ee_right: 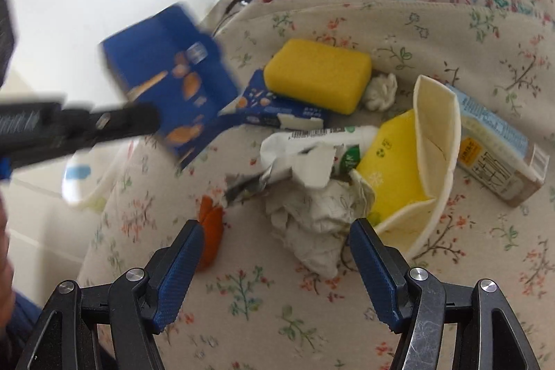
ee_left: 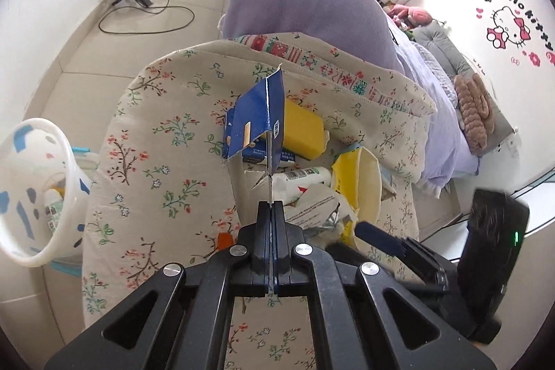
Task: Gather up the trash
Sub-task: 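Grasp the blue cracker box with the left tool while the right tool grasps a paper wrapper, then drop the blue box and wrapper into the wastebasket with both tools, then grasp the orange peel with the left tool while the right tool grasps crumpled tissue, then drop the orange peel and tissue into the wastebasket with both tools, then grasp the yellow sponge with the left tool while the right tool grasps the blue drink carton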
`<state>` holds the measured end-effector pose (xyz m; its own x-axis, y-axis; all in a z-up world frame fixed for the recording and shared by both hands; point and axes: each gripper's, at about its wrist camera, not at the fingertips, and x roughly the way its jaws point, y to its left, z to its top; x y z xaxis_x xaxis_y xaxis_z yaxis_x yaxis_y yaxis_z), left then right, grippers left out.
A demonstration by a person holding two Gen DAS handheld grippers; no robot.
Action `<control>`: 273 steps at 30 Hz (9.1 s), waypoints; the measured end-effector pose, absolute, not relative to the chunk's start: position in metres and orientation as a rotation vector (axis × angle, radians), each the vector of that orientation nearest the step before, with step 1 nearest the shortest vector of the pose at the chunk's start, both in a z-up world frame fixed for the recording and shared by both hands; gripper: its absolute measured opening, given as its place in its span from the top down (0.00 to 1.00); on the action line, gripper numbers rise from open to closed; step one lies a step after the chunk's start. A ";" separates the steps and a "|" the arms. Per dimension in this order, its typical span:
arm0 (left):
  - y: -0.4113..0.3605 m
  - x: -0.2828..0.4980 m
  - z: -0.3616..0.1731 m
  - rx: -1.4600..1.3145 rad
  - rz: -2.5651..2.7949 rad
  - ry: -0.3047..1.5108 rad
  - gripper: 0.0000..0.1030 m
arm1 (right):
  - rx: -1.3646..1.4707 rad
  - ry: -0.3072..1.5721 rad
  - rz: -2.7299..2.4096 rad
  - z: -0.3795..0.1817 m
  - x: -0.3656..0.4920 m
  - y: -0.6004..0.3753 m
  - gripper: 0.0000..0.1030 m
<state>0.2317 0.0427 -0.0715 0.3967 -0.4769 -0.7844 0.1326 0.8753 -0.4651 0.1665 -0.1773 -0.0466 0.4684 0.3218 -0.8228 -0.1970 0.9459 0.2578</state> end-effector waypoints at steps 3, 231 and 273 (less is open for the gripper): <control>0.047 0.228 -0.072 -0.337 -0.385 1.097 1.00 | 0.298 1.051 0.333 -0.047 0.177 -0.182 0.28; 0.059 0.282 -0.107 -0.286 -0.301 1.339 0.42 | 0.212 1.038 0.296 -0.022 0.208 -0.152 0.34; -0.033 0.341 -0.119 -0.413 -0.300 1.175 0.85 | -0.173 1.212 0.056 -0.089 0.275 -0.298 0.34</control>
